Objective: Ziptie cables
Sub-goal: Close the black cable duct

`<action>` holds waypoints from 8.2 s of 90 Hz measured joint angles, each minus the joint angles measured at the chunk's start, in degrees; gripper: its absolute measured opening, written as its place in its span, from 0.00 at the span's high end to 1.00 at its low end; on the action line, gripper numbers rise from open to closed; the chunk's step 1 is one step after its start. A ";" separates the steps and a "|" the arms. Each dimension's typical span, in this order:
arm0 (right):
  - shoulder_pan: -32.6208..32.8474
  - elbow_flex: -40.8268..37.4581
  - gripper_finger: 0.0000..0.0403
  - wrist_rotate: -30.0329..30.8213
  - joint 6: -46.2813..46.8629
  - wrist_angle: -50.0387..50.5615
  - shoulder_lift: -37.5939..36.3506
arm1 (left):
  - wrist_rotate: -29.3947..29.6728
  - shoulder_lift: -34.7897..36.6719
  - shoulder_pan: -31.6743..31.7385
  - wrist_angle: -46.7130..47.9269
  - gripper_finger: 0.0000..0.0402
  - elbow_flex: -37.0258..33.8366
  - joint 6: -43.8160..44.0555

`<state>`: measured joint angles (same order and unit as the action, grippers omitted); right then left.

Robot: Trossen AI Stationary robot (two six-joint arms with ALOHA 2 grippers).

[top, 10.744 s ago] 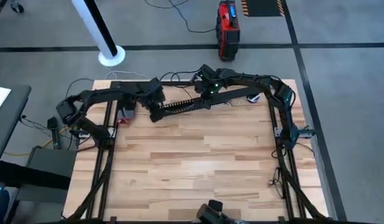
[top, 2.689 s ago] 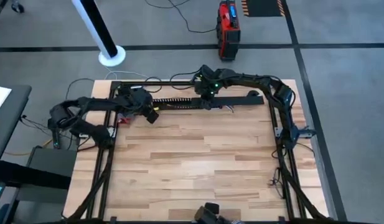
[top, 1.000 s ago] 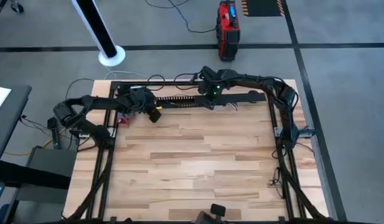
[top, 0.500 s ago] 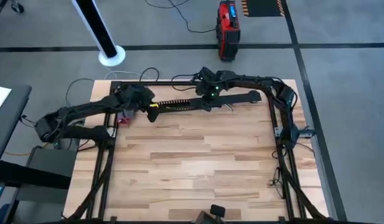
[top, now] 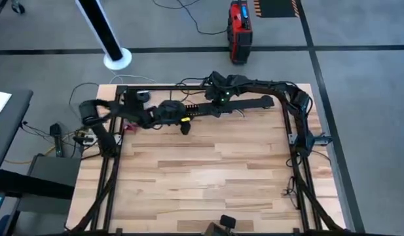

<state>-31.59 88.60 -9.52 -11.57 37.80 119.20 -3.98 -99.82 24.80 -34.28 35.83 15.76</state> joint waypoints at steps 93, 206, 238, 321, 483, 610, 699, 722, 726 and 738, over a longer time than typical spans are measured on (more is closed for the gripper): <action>1.20 0.00 1.00 1.43 0.50 -4.58 0.17 | 11.80 -8.17 4.93 -2.75 1.00 5.63 4.39; -3.67 0.89 1.00 6.18 -4.77 -14.32 3.60 | 12.99 -8.04 6.47 -2.08 1.00 5.60 6.65; -3.80 2.25 1.00 4.40 -4.98 -12.63 3.72 | 10.72 -5.88 6.51 -0.09 1.00 5.53 5.12; -1.75 2.27 1.00 3.55 -6.95 -2.85 3.37 | 19.64 29.42 0.13 71.06 1.00 -0.92 15.55; -2.76 5.68 1.00 6.88 -2.26 1.01 1.95 | 21.66 17.27 12.81 38.56 1.00 -8.50 5.23; -3.00 6.14 1.00 12.36 -4.06 13.61 1.43 | 15.54 17.27 12.83 34.21 1.00 -8.72 4.82; -1.82 6.97 1.00 0.58 -5.57 3.57 1.76 | 11.08 16.18 12.67 28.89 1.00 -8.14 3.55; -2.27 13.07 1.00 5.54 -5.69 14.20 -0.08 | 11.73 16.29 12.68 29.97 1.00 -7.94 3.60; -2.56 13.14 1.00 8.53 -6.17 17.15 0.11 | 11.82 16.29 12.68 30.29 1.00 -8.00 3.57; -3.56 11.94 1.00 14.38 -5.31 21.18 0.17 | 12.28 16.29 12.70 30.60 1.00 -8.04 3.55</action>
<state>-35.15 100.53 4.86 -16.88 58.98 119.36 8.30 -83.53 37.50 -3.68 27.79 19.31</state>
